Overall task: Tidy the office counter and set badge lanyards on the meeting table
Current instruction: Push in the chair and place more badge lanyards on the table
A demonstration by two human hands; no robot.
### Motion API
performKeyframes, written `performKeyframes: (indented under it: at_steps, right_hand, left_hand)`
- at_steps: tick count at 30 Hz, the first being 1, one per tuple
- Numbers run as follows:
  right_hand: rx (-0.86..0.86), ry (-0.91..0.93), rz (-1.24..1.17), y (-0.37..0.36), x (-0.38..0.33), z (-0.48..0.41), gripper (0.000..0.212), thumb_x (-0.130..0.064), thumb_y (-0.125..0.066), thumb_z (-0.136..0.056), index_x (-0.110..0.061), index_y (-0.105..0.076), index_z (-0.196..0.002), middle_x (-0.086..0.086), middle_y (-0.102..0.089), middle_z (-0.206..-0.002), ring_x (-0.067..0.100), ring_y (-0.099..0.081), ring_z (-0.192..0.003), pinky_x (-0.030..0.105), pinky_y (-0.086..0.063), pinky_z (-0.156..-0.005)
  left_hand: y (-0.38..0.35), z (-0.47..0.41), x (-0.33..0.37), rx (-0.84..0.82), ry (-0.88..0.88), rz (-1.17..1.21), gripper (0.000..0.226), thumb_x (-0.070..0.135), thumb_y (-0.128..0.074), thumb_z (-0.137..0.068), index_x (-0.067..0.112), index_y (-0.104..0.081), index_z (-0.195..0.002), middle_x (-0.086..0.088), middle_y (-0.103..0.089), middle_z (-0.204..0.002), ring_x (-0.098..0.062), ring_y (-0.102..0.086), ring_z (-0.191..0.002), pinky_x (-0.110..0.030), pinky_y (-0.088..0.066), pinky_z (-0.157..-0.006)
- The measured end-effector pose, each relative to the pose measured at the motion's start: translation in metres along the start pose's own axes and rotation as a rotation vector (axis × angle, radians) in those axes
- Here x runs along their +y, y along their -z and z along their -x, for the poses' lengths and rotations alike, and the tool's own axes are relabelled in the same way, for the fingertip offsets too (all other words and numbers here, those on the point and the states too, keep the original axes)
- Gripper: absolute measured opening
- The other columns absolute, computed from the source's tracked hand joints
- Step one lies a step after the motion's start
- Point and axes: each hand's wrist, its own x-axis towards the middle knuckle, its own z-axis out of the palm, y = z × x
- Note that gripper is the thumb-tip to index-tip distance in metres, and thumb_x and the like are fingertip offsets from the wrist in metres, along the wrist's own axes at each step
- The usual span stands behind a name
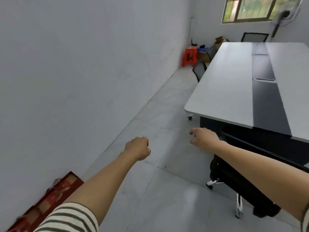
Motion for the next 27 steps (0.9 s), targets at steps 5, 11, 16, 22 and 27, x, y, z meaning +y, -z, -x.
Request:
performKeyframes:
  at_steps: [5, 11, 16, 22, 27]
  right_hand:
    - [0.025, -0.207, -0.021, 0.013, 0.061, -0.036, 0.041, -0.037, -0.056, -0.095, -0.024, -0.053, -0.133, 0.001, -0.065, -0.122, 0.021, -0.063, -0.104, 0.034, -0.053, -0.083]
    - [-0.098, -0.423, -0.006, 0.003, 0.168, -0.054, 0.067, -0.043, -0.067, -0.084, -0.026, -0.040, -0.143, 0.000, -0.056, -0.128, 0.023, -0.055, -0.114, 0.034, -0.048, -0.082]
    - [-0.394, -0.638, -0.059, -0.012, 0.263, -0.050, 0.097, -0.046, -0.078, -0.072, -0.029, -0.025, -0.151, 0.003, -0.045, -0.142, 0.026, -0.050, -0.124, 0.039, -0.049, -0.094]
    - [-0.350, -0.635, -0.064, -0.048, 0.294, -0.044, 0.039, -0.014, -0.047, -0.090, -0.033, -0.059, -0.123, -0.003, -0.063, -0.106, 0.023, -0.061, -0.098, 0.032, -0.045, -0.071]
    - [-0.394, -0.663, -0.107, -0.054, 0.291, -0.026, 0.038, -0.010, -0.045, -0.088, -0.035, -0.063, -0.112, -0.004, -0.064, -0.099, 0.023, -0.059, -0.091, 0.032, -0.044, -0.072]
  left_hand:
    - [0.002, -0.090, 0.044, -0.057, -0.181, -0.017, 0.031, 0.026, -0.050, -0.092, 0.016, -0.057, -0.120, -0.004, -0.061, -0.119, -0.024, -0.059, -0.104, -0.032, -0.045, -0.079]
    - [-0.025, -0.176, 0.130, -0.166, -0.361, -0.023, 0.032, 0.025, -0.050, -0.092, 0.014, -0.059, -0.120, -0.007, -0.062, -0.118, -0.027, -0.060, -0.104, -0.034, -0.048, -0.083]
    - [-0.054, -0.236, 0.214, -0.262, -0.539, -0.059, 0.037, 0.026, -0.050, -0.094, 0.016, -0.051, -0.130, -0.005, -0.052, -0.131, -0.026, -0.056, -0.109, -0.037, -0.049, -0.088]
    - [-0.089, -0.279, 0.296, -0.314, -0.731, -0.067, 0.058, 0.021, -0.051, -0.092, 0.020, -0.029, -0.146, -0.008, -0.036, -0.140, -0.028, -0.042, -0.122, -0.041, -0.048, -0.090]
    - [-0.117, -0.290, 0.331, -0.500, -0.893, -0.210, 0.050, 0.018, -0.051, -0.092, 0.024, -0.041, -0.141, -0.005, -0.045, -0.135, -0.026, -0.046, -0.120, -0.039, -0.048, -0.092]
